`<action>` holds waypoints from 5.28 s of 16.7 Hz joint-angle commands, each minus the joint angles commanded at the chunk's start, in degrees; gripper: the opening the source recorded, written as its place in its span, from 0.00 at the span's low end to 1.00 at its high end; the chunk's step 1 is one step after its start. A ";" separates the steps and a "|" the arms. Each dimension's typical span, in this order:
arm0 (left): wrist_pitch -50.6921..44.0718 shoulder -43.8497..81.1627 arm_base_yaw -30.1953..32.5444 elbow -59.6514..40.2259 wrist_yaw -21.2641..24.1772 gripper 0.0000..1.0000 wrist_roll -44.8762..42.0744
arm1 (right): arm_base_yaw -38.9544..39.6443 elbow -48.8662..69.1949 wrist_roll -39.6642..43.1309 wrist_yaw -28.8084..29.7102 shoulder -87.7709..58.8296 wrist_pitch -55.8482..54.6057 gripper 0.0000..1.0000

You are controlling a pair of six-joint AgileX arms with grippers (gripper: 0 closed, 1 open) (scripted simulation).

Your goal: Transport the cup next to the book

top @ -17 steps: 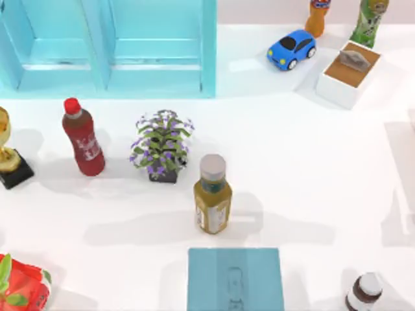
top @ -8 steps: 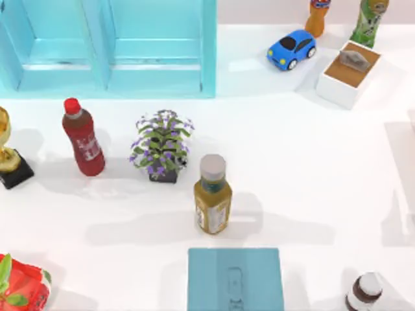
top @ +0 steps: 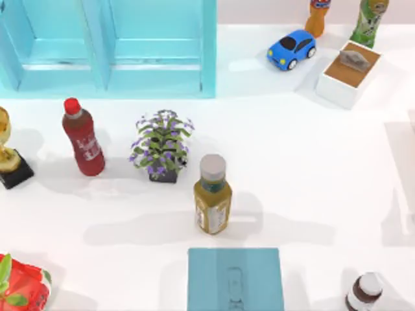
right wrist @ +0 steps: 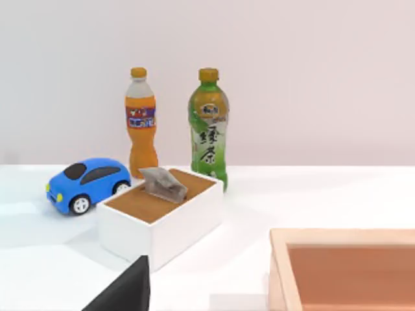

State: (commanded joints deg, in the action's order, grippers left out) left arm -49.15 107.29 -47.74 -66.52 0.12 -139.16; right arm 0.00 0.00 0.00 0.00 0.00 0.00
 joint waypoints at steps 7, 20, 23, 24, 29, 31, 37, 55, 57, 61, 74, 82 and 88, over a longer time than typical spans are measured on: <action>0.00 0.00 0.00 0.00 0.00 0.00 0.00 | 0.00 0.00 0.00 0.00 0.00 0.00 1.00; -10.82 -3.88 0.15 -6.82 -0.01 0.00 0.02 | 0.00 0.00 0.00 0.00 0.00 0.00 1.00; -11.01 -4.06 0.18 -6.99 -0.01 0.00 0.10 | 0.00 0.00 0.00 0.00 0.00 0.00 1.00; -10.84 -3.81 0.11 -6.83 0.01 0.00 0.03 | 0.00 0.00 0.00 0.00 0.00 0.00 1.00; -11.35 -5.51 2.32 -8.05 1.78 0.00 5.59 | 0.00 0.00 0.00 0.00 0.00 0.00 1.00; -11.93 -7.23 5.28 -9.11 3.46 0.00 12.14 | 0.00 0.00 0.00 0.00 0.00 0.00 1.00; -14.47 -13.95 20.32 -11.72 9.07 0.00 45.62 | 0.00 0.00 0.00 0.00 0.00 0.00 1.00; -21.28 -21.12 91.18 -6.18 4.66 0.00 178.62 | 0.00 0.00 0.00 0.00 0.00 0.00 1.00; -21.21 -20.91 96.52 -4.99 2.57 0.00 185.57 | 0.00 0.00 0.00 0.00 0.00 0.00 1.00; -21.09 -20.51 101.87 -3.50 0.06 0.00 192.14 | 0.00 0.00 0.00 0.00 0.00 0.00 1.00; -7.75 -19.51 100.81 8.34 0.10 0.00 191.09 | 0.00 0.00 0.00 0.00 0.00 0.00 1.00; -6.10 -18.97 100.67 9.97 0.09 0.23 190.92 | 0.00 0.00 0.00 0.00 0.00 0.00 1.00; -6.10 -18.97 100.67 9.97 0.09 0.68 190.92 | 0.00 0.00 0.00 0.00 0.00 0.00 1.00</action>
State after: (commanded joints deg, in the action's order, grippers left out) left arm -55.25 88.32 52.92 -56.54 0.21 51.76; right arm 0.00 0.00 0.00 0.00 0.00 0.00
